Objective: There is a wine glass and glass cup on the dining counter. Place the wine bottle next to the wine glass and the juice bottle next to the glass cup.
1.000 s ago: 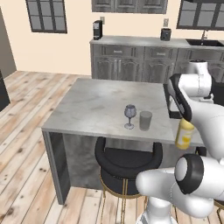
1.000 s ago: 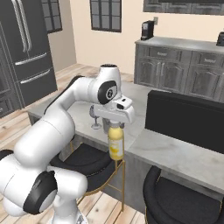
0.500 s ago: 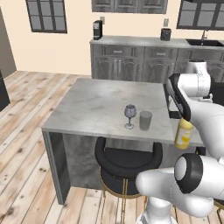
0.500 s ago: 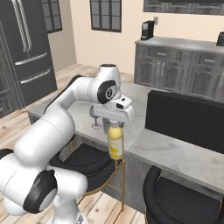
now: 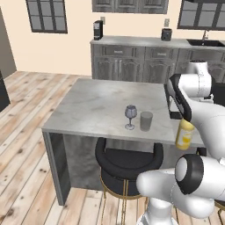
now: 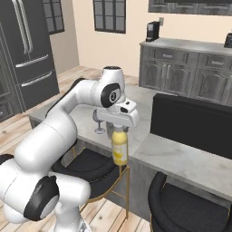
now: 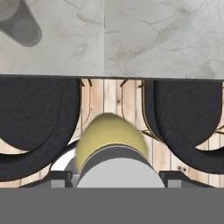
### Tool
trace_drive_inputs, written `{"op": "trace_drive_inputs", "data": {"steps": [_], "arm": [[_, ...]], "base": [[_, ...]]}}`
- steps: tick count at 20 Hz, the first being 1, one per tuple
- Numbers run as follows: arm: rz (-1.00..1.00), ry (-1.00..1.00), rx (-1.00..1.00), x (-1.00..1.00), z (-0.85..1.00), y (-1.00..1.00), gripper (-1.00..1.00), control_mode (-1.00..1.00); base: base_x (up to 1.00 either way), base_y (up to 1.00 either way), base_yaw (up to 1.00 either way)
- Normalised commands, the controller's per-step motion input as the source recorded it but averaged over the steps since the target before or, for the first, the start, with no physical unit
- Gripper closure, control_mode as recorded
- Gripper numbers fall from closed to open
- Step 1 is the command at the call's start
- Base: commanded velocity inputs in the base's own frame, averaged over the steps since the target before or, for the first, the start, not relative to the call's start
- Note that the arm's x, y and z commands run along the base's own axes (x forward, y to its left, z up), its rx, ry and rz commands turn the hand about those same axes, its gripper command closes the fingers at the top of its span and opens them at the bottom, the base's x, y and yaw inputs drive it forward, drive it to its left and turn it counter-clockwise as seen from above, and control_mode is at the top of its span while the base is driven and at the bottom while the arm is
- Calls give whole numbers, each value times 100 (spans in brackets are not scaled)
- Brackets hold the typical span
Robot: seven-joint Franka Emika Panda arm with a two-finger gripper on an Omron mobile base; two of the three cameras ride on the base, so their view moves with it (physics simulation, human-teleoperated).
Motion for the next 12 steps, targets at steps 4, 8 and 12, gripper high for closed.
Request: {"op": "trace_drive_inputs", "data": {"steps": [4,8,12], "arm": [[-2,-1,1,6,1,-7,100,-100],[0,-12,7,23,12,-16,100,-100],[0,-12,10,25,15,-15,100,-100]], "base": [[0,-3,0],[0,0,0],[0,0,0]]}}
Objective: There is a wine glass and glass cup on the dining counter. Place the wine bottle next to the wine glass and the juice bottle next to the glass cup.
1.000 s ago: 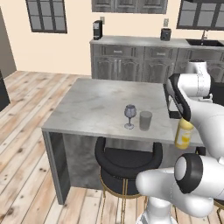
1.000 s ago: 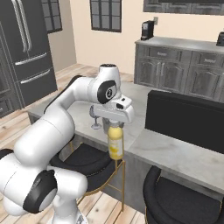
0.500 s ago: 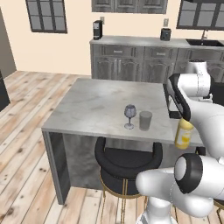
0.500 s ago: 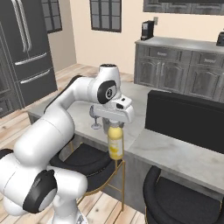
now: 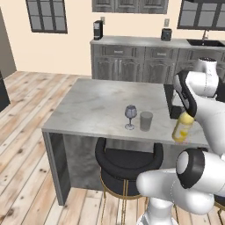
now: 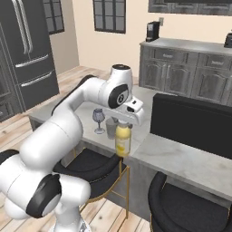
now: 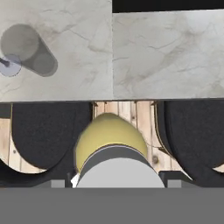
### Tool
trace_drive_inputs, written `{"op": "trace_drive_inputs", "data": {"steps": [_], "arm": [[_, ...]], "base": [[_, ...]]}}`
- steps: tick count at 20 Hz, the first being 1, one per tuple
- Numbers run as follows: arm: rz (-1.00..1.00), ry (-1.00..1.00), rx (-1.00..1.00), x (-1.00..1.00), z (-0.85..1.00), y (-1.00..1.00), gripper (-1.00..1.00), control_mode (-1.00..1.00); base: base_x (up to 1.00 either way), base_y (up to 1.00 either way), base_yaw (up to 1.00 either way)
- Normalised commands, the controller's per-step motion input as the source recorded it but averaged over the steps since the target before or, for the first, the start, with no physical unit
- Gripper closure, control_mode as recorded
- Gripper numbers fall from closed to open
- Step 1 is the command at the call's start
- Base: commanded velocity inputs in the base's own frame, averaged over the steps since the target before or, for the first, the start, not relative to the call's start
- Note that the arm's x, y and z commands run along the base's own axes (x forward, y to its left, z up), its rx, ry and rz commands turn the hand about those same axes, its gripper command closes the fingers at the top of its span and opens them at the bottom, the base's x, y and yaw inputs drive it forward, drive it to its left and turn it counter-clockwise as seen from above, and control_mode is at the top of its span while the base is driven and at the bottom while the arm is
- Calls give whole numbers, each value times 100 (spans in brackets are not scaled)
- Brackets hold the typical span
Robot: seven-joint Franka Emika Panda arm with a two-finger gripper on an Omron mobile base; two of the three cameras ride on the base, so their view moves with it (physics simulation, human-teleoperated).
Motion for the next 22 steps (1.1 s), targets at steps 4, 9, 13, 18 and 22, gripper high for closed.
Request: {"op": "trace_drive_inputs", "data": {"steps": [4,9,13,18,22], "arm": [[4,-9,8,36,2,-1,100,-100],[3,-3,0,45,-6,0,100,-100],[6,-1,0,43,-9,-1,100,-100],[6,-2,0,33,-11,-7,100,-100],[4,-6,0,25,-14,-1,100,-100]], "base": [[0,0,0],[0,0,0],[0,0,0],[0,0,0],[0,0,0]]}}
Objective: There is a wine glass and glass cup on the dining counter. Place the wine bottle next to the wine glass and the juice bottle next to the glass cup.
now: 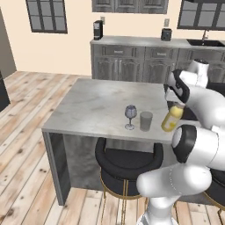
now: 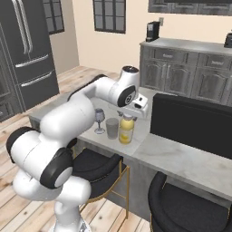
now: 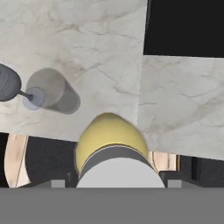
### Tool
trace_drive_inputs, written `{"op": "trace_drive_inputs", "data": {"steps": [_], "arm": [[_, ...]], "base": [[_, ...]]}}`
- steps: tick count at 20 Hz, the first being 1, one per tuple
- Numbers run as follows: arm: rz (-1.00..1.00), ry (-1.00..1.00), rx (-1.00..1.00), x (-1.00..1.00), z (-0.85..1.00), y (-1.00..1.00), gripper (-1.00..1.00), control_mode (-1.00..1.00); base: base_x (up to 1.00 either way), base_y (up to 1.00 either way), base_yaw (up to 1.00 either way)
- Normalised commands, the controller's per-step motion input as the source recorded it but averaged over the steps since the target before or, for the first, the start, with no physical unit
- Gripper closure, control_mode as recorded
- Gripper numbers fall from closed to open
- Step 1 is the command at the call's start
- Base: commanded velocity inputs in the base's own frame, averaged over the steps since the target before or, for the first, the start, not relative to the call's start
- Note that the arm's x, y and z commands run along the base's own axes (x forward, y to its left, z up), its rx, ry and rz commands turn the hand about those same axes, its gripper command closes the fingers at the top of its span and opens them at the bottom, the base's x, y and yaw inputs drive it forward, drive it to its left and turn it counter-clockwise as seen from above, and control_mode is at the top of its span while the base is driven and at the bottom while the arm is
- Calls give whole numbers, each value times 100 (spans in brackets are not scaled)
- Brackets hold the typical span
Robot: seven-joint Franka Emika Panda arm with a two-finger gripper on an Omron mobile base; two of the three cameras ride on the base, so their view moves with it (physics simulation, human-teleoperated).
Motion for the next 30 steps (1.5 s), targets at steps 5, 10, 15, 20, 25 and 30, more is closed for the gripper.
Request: {"op": "trace_drive_inputs", "data": {"steps": [5,10,15,20,25,30], "arm": [[1,-3,-1,31,-16,0,100,-100],[0,0,0,32,-15,1,100,-100],[0,0,-1,27,-17,2,100,-100],[0,0,0,20,-17,1,100,-100],[0,4,0,18,-20,3,100,-100],[0,5,0,18,-19,2,100,-100]], "base": [[0,0,0],[0,0,0],[0,0,0],[0,0,0],[0,0,0],[0,0,0]]}}
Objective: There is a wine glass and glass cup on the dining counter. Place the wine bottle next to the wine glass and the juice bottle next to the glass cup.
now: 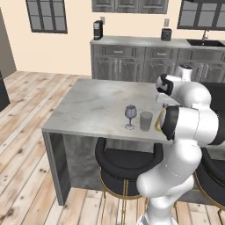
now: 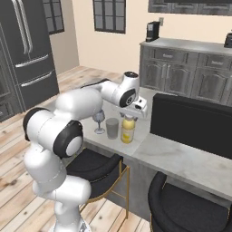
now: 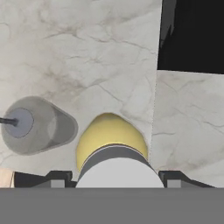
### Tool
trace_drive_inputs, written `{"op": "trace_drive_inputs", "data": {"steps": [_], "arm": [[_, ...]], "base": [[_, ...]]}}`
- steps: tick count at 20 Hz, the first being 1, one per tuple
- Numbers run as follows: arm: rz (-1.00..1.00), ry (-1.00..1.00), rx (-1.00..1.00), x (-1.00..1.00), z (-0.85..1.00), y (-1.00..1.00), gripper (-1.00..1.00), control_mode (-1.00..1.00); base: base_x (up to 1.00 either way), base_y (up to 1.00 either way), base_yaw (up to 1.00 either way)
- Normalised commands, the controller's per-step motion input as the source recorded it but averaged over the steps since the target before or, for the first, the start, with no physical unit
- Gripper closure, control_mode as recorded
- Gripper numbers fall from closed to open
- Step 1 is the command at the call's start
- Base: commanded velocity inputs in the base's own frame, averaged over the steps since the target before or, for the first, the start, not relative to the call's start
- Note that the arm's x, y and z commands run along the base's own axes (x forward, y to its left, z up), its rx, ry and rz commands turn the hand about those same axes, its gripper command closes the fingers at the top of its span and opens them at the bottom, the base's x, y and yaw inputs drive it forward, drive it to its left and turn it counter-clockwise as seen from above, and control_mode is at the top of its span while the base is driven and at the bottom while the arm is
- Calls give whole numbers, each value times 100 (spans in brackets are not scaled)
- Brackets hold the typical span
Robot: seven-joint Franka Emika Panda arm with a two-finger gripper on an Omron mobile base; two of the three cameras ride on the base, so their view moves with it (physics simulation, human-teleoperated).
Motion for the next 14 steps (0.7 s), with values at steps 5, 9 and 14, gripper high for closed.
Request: {"op": "trace_drive_inputs", "data": {"steps": [5,9,14], "arm": [[0,1,-1,18,-20,4,100,-100],[0,0,-2,3,-26,6,100,-100],[0,3,0,0,-31,4,100,-100]], "base": [[0,0,0],[0,0,0],[0,0,0]]}}
